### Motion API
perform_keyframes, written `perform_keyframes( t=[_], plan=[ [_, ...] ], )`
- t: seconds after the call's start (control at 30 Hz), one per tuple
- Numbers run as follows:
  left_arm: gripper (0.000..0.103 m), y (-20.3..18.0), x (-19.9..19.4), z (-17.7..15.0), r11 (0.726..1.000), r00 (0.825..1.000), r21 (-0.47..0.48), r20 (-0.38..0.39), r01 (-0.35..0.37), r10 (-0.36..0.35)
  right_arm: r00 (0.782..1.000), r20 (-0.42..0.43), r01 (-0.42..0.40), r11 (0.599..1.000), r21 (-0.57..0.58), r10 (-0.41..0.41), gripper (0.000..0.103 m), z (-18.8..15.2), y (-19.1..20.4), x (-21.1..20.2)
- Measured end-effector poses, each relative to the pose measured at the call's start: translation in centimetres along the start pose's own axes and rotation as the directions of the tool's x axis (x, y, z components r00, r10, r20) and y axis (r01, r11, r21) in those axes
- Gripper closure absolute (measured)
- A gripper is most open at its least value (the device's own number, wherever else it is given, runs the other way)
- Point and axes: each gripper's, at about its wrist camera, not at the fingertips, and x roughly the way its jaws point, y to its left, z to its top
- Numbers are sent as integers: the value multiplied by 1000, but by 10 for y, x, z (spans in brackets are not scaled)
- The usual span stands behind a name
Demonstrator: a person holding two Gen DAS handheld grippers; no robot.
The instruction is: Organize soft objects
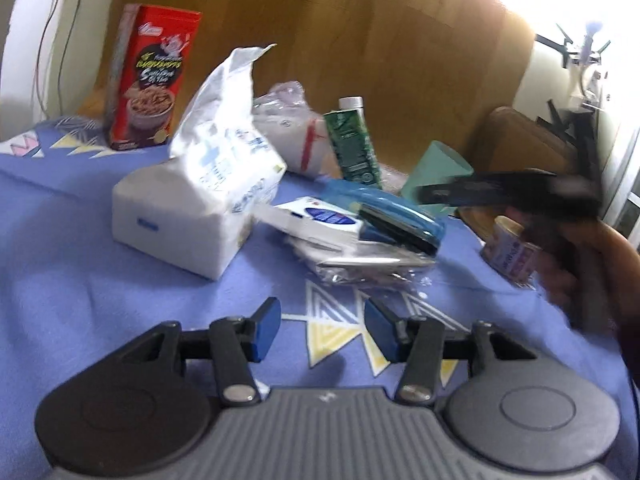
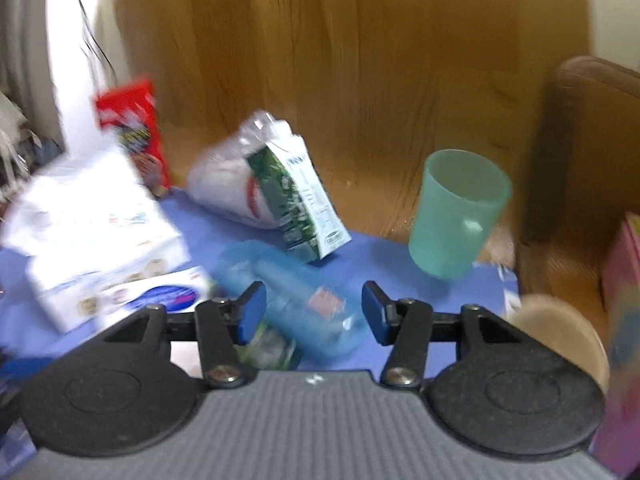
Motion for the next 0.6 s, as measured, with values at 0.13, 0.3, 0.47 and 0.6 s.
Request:
perform_keyframes(
  t=[0.13,0.3,0.47,0.6],
  plan=[
    [55,11,0,0,998,1000,-52,6,24,-23,981,-188,-59,994,-91,41,30,9,7,48],
    [55,18,3,1,994,999,-95,6,50,-49,972,-234,-56,984,-171,14,36,-1,17,55],
    [53,17,0,0,994,999,-94,18,46,-45,981,-192,-44,989,-145,15,44,-20,15,24],
    [52,18,-1,1,995,999,-89,27,43,-41,987,-159,-13,997,-81,0,46,-51,5,-24]
  ],
)
